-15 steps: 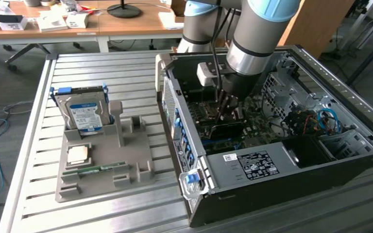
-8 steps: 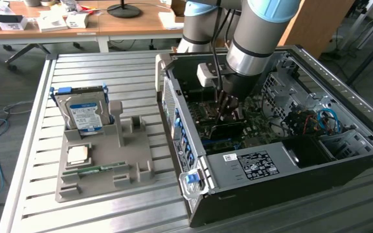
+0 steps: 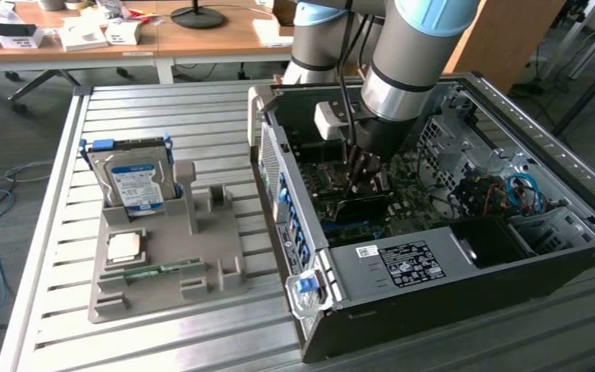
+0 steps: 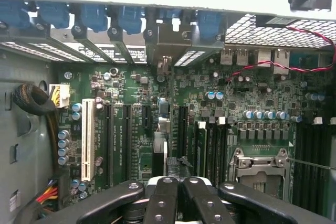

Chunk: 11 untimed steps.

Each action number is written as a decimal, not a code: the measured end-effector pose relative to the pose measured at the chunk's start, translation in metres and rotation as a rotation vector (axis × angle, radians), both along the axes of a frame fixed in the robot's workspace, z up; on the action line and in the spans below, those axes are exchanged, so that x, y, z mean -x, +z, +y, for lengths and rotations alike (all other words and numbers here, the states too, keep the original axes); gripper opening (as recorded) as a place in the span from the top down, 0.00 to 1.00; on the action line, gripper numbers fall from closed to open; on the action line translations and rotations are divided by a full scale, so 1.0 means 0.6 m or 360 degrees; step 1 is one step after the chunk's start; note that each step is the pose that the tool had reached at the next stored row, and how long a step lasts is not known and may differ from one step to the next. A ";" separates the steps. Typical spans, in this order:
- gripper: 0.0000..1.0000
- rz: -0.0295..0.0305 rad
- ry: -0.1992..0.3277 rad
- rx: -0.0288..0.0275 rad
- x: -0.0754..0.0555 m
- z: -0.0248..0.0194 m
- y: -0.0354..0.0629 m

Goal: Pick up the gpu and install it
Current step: 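Press down on the gpu until it lock into place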

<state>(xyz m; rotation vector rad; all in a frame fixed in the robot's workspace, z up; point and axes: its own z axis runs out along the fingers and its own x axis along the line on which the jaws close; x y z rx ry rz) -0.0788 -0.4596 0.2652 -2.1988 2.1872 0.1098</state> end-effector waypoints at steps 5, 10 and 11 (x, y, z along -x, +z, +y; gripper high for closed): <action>0.89 -0.00026 0.0017 0.00000 0.000 -0.0003 0.000; 0.89 -0.00026 0.0017 -0.00001 0.000 -0.0004 0.000; 0.89 -0.00025 0.0017 0.00001 0.000 -0.0004 -0.001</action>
